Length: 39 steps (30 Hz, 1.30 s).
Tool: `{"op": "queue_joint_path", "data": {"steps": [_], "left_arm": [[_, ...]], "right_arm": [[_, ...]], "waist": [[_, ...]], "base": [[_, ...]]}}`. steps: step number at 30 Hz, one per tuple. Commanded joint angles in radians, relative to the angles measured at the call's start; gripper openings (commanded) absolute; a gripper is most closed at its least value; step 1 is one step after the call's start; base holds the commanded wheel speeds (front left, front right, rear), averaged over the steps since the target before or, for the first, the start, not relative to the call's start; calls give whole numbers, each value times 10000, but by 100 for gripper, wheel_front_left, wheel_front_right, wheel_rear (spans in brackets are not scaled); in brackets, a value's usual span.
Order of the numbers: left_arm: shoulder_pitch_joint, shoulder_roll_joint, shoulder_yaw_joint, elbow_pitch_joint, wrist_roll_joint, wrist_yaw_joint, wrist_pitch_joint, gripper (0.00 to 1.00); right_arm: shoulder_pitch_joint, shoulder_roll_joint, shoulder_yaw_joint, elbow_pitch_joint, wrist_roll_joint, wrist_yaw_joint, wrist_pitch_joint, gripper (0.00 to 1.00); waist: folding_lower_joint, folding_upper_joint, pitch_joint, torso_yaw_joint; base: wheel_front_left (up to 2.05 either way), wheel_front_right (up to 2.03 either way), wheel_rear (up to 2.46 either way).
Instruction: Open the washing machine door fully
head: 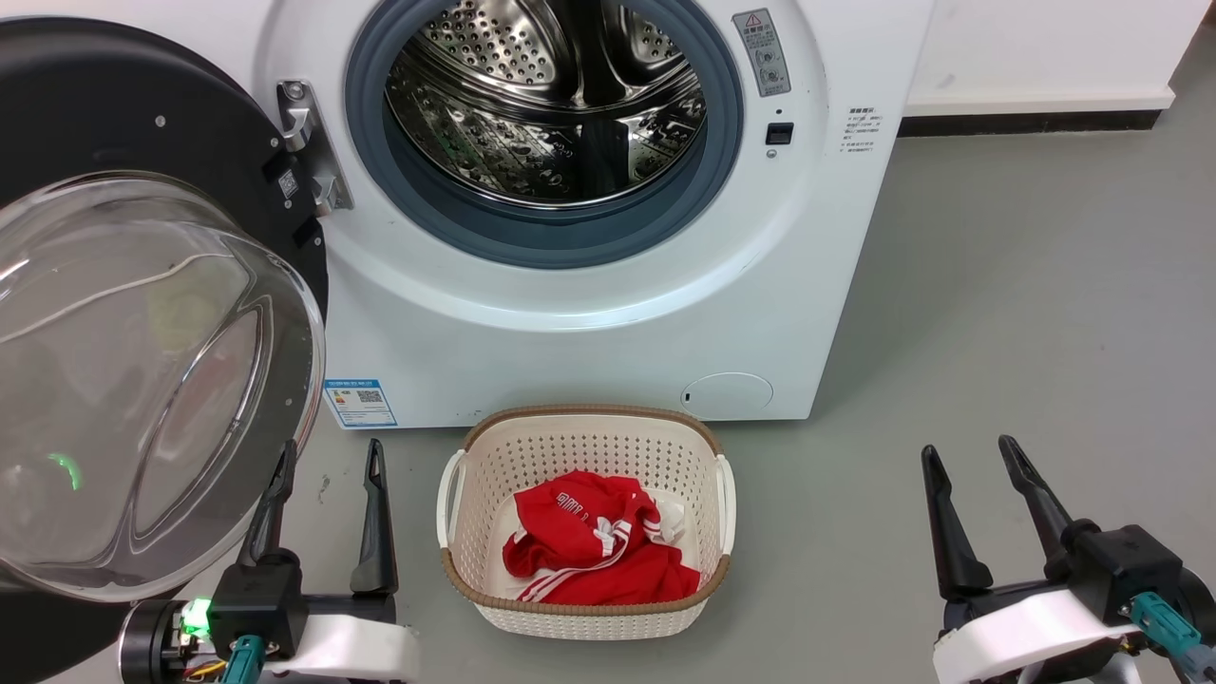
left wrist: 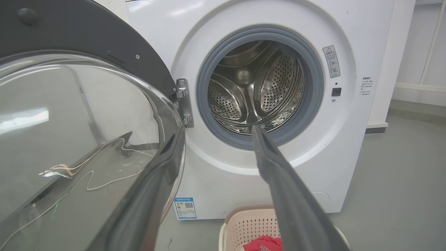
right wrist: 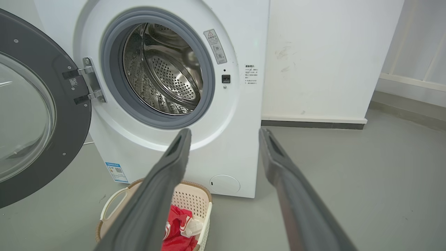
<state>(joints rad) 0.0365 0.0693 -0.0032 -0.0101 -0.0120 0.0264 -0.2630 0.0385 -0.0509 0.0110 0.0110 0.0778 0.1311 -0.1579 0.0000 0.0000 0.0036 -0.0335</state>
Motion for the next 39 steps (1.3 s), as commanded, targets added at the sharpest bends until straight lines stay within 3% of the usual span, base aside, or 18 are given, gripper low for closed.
{"op": "queue_joint_path", "data": {"steps": [1,14,15,18,39], "left_arm": [[72,32,9,-21,-55,2,-25,100],[159,20,-13,-53,-180,-64,-25,100],[77,-4,-4,-17,-165,-54,0,0],[47,-37,60,218,-393,-87,83,0],[-369,-75,350,817,-4659,-490,1084,0]], "right_arm": [[11,15,28,20,11,-7,-25,100],[119,15,99,51,157,-7,48,100],[49,0,94,42,113,0,44,0],[143,0,146,150,318,0,28,0],[-354,-236,33,744,4692,-1,544,0]], "waist": [[0,0,5,2],[0,0,-21,71],[0,0,-22,74],[0,0,-22,77],[0,0,-19,121]], "base": [[0,0,0],[0,0,0],[0,0,0],[0,0,0],[0,0,0]]}}
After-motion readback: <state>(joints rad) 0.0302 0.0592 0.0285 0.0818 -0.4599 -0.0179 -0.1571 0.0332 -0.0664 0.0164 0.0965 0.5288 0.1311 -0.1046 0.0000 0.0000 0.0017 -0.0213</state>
